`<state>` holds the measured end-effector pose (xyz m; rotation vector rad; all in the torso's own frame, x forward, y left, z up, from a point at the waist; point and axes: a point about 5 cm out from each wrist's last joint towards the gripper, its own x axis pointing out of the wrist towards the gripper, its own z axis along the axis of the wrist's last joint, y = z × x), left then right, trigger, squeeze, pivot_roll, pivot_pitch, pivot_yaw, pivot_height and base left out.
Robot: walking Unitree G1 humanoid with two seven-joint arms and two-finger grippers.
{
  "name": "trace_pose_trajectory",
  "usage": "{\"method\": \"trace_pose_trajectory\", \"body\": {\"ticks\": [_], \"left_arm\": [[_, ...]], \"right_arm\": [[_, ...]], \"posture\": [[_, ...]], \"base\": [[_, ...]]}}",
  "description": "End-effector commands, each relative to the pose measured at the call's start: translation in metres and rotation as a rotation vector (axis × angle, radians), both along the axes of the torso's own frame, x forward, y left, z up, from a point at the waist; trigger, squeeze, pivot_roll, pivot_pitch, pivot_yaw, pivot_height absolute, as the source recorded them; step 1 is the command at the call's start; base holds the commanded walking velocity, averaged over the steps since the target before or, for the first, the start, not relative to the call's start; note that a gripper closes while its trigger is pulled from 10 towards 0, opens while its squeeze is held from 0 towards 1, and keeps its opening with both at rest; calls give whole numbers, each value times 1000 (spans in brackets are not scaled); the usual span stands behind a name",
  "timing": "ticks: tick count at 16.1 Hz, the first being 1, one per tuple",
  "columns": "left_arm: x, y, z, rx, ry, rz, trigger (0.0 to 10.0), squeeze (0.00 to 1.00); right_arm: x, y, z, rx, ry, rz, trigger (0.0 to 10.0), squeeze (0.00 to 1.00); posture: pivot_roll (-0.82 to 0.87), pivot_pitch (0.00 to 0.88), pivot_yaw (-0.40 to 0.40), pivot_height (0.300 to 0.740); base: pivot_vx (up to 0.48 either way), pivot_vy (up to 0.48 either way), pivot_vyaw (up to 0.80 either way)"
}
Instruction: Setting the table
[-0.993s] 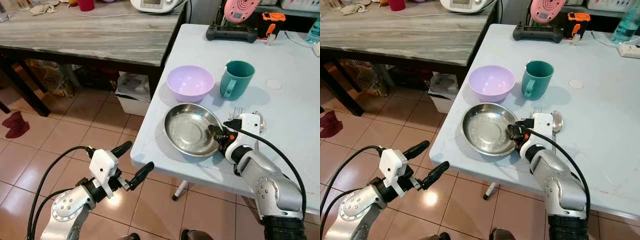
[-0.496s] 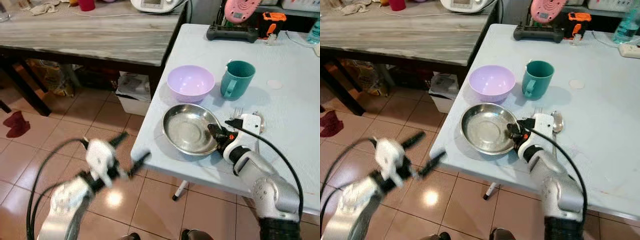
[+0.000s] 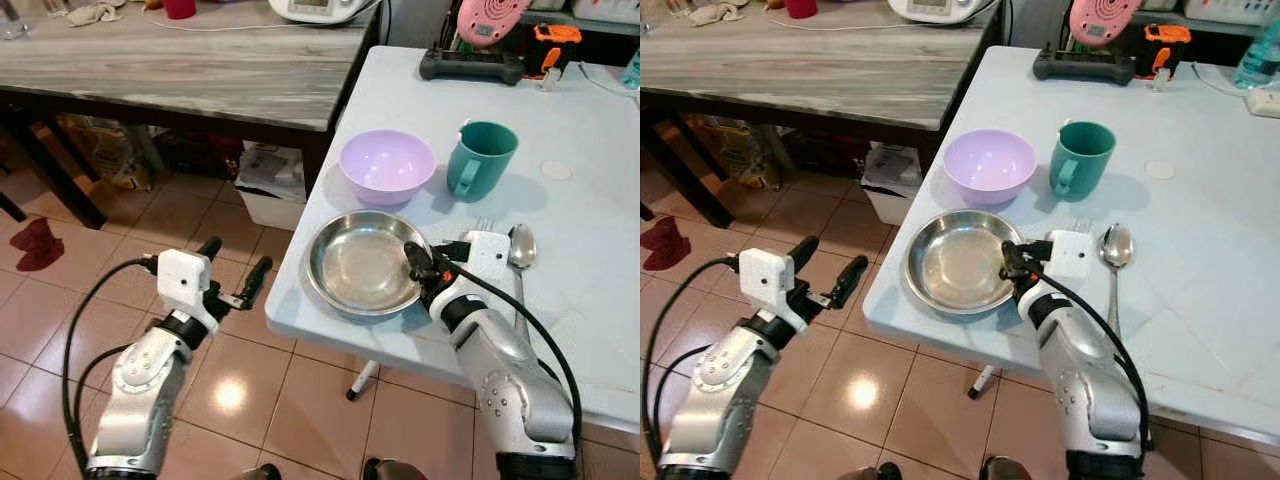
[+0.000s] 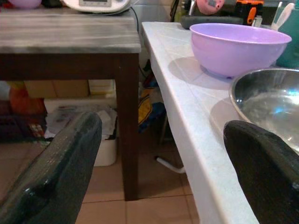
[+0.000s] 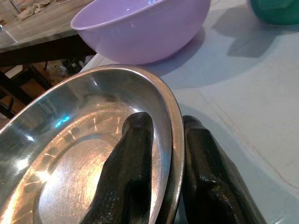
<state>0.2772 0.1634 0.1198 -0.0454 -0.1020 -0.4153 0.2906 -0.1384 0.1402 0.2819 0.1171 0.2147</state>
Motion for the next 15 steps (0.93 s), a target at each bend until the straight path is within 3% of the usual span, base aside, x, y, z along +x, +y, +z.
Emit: {"method": "trace_pose_trajectory", "body": {"ticks": [1, 8, 15], "left_arm": [[2, 4, -1, -5, 1, 24, 10000, 0], [8, -1, -1, -10, -9, 14, 10000, 0], [9, -9, -2, -28, -8, 9, 10000, 0]], "right_arm": [[-2, 3, 6, -13, -41, 11, 10000, 0], [-2, 4, 6, -30, -69, 6, 10000, 0], [-4, 3, 7, -31, -89, -2, 10000, 0]], "posture": [[-132, 127, 52, 740], [-142, 116, 60, 740], [-144, 123, 58, 740]], "base": [[0, 420, -706], [0, 467, -662], [0, 480, 0]]}}
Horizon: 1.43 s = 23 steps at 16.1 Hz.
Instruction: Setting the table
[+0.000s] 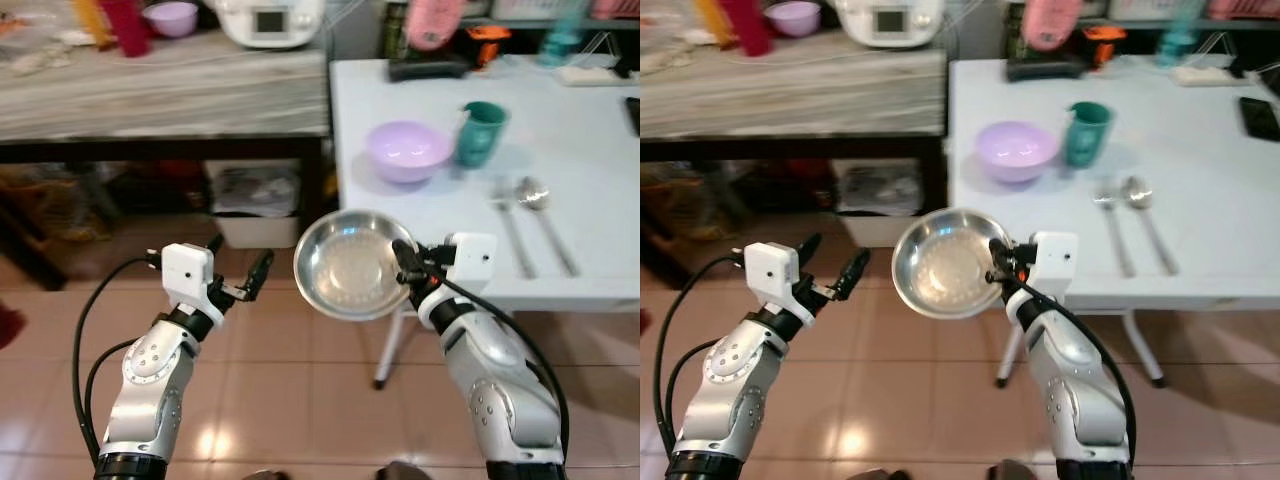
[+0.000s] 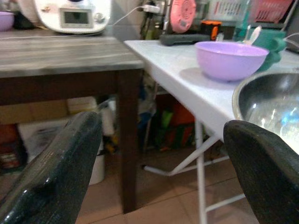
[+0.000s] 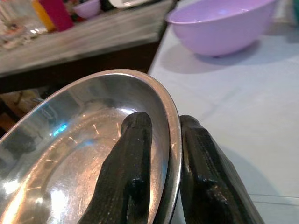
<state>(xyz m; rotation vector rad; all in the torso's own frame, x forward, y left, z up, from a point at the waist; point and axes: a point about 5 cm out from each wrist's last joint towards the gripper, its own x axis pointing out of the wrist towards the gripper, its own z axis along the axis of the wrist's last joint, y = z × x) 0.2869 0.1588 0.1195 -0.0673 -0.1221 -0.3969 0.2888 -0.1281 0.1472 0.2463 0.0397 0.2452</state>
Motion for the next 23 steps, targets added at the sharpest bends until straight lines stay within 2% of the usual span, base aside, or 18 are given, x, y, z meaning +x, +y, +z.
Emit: {"method": "trace_pose_trajectory", "body": {"ticks": [1, 7, 11, 14, 19, 20, 23], "left_arm": [[-1, -5, -2, -2, 8, -8, 10000, 0], [0, -9, -2, -3, 6, -8, 10000, 0], [0, -11, -2, -3, 7, -8, 10000, 0], [1, -11, -2, -12, 13, -1, 10000, 0], [2, -10, 1, 2, -17, 15, 10000, 0], [1, -10, 1, -25, -11, 12, 10000, 0], [0, -10, 2, -34, -15, 0, 10000, 0]], "right_arm": [[-2, -8, 1, -9, -13, -21, 10000, 0], [0, -12, 6, -26, -55, -45, 10000, 0], [0, -12, 6, -24, -58, -53, 10000, 0], [0, -12, 6, -22, -62, -55, 10000, 0], [2, -14, 10, -39, -91, -69, 10000, 0], [2, -14, 10, -41, -95, -77, 10000, 0], [2, -16, 12, -54, -109, -95, 10000, 0]], "posture": [[-145, 124, 57, 740], [-146, 125, 54, 740], [-145, 127, 56, 740], [-144, 124, 56, 740], [-144, 119, 58, 740], [-145, 119, 58, 740], [-146, 117, 60, 740]], "base": [[0, 480, 0], [0, 480, 0], [0, 480, 666], [0, 480, 0], [0, 56, 0], [0, 0, 0], [0, 0, 0]]}}
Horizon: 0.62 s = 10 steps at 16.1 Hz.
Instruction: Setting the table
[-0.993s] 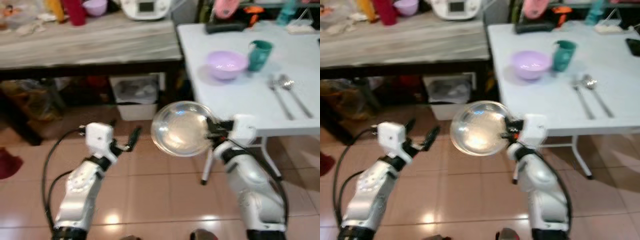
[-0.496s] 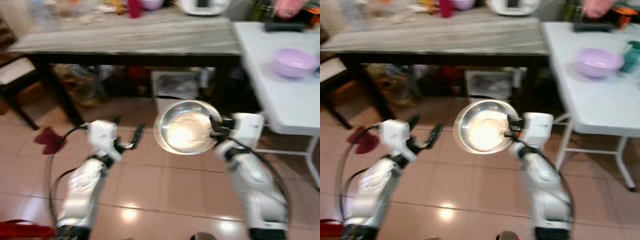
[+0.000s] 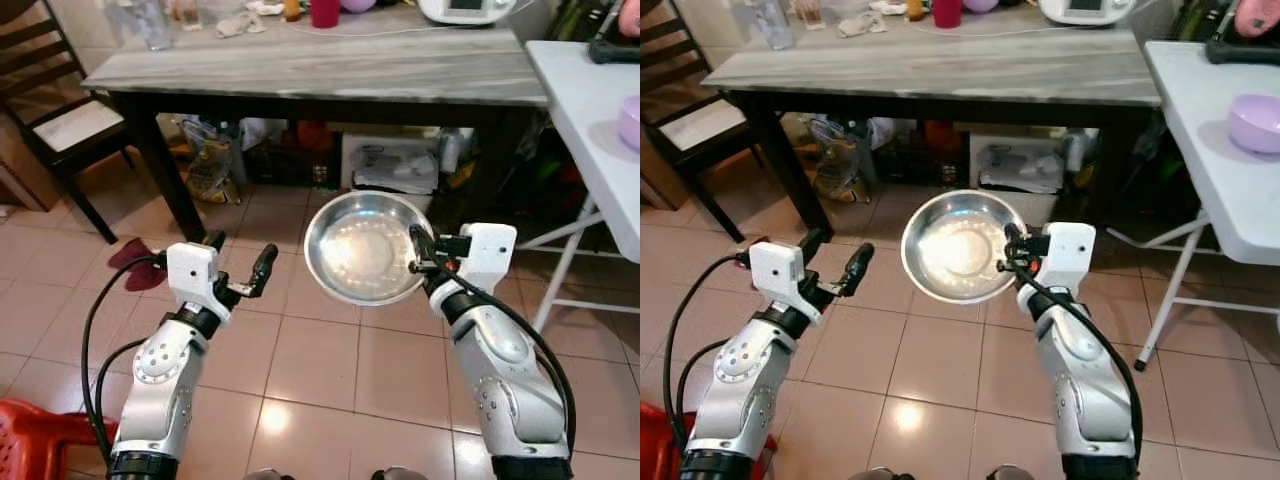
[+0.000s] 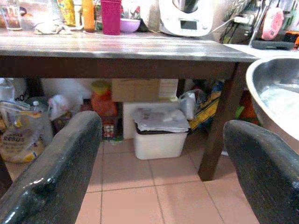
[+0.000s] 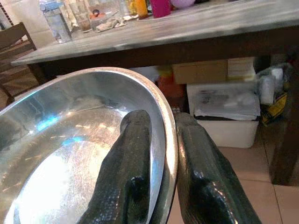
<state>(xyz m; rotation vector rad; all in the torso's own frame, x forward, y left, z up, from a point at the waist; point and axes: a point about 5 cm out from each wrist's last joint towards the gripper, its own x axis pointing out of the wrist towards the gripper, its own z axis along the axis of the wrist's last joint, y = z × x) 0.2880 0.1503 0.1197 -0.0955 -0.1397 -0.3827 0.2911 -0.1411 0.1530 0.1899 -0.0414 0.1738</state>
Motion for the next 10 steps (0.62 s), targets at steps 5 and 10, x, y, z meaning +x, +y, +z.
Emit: {"method": "trace_pose_trajectory", "body": {"ticks": [5, 10], "left_arm": [[-1, -3, 2, -11, -4, -29, 10000, 0], [-3, -6, 1, -16, 0, -46, 10000, 0]], "right_arm": [[1, -5, 7, -13, -40, -34, 10000, 0], [2, -5, 7, -16, -47, -45, 10000, 0]], "posture": [[-144, 111, 62, 740], [-144, 115, 63, 740]], "base": [[300, 0, 0], [323, 0, 0]]}}
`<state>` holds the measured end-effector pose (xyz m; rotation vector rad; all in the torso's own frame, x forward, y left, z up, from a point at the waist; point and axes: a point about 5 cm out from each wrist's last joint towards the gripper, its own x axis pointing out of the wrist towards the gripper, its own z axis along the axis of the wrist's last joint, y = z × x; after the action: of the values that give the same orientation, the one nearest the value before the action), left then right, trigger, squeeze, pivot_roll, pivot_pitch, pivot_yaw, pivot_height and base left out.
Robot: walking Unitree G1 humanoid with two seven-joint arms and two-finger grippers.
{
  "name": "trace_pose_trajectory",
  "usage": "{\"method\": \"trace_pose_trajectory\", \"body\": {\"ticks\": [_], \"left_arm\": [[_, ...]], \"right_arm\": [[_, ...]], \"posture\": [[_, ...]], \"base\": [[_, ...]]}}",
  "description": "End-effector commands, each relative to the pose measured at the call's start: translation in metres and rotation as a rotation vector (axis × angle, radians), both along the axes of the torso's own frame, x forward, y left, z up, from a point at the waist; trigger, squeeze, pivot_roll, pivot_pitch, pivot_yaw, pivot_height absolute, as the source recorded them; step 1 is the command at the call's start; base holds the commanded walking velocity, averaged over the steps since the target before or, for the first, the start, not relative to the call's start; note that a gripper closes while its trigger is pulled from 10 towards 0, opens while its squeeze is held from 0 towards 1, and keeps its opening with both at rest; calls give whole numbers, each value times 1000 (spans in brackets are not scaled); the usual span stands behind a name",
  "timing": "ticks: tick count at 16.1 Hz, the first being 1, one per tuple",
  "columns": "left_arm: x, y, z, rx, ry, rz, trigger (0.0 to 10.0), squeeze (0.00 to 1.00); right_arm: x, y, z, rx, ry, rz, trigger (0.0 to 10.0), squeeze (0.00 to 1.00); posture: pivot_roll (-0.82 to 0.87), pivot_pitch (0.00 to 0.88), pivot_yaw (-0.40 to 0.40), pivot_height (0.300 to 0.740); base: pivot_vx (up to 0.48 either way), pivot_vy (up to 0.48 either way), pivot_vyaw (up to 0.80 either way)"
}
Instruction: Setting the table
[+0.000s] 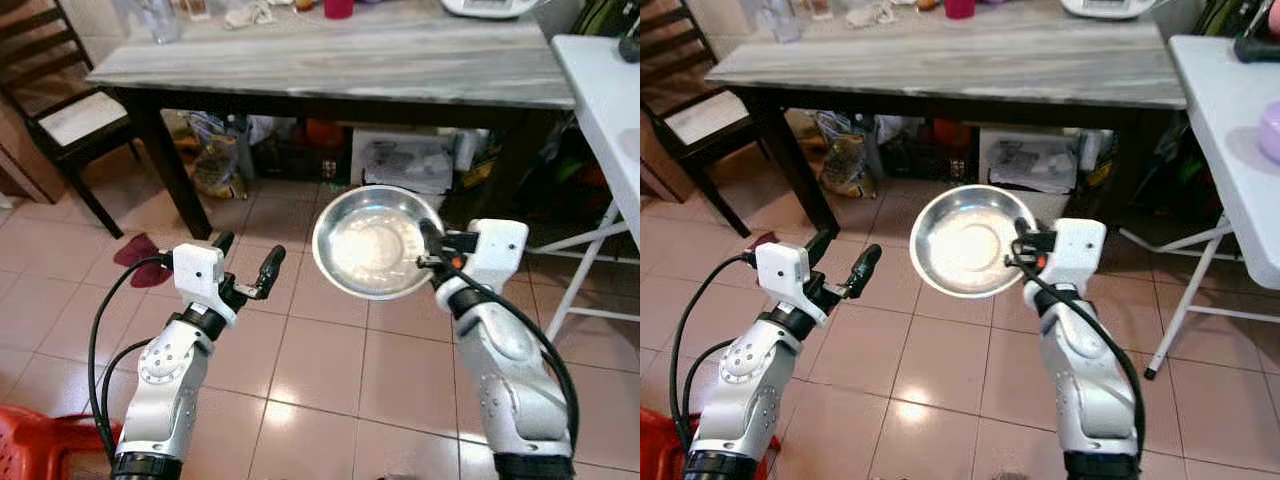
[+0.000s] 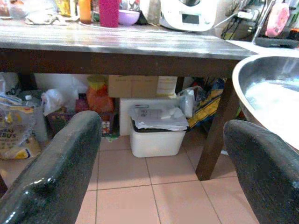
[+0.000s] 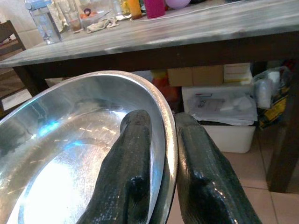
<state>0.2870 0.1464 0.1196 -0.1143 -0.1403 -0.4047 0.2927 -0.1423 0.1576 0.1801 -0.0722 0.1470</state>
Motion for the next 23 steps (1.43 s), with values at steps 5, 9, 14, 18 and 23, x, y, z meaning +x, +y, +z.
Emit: {"method": "trace_pose_trajectory", "body": {"ticks": [5, 9, 14, 18, 23], "left_arm": [[-4, -7, 0, -4, 3, -44, 10000, 0], [-5, -9, -1, -5, 7, -52, 10000, 0], [-5, -11, -1, -6, 8, -64, 10000, 0], [-5, -12, -1, -8, 9, -68, 10000, 0], [-5, -13, -1, -12, 11, -71, 10000, 0]], "right_arm": [[2, -12, 2, -9, -12, -71, 10000, 0], [1, -12, 2, -7, -13, -72, 10000, 0], [0, -13, 1, -1, -10, -84, 10000, 0], [0, -13, 2, -2, -14, -86, 10000, 0], [2, -18, 6, -14, -30, -109, 10000, 0]], "posture": [[-147, 119, 65, 740], [-149, 123, 68, 740], [-150, 124, 71, 740], [-152, 124, 69, 740], [-156, 124, 69, 740]], "base": [[383, 0, 0], [471, 0, 0], [475, 0, -280], [474, 0, 0], [474, 0, 0]]}}
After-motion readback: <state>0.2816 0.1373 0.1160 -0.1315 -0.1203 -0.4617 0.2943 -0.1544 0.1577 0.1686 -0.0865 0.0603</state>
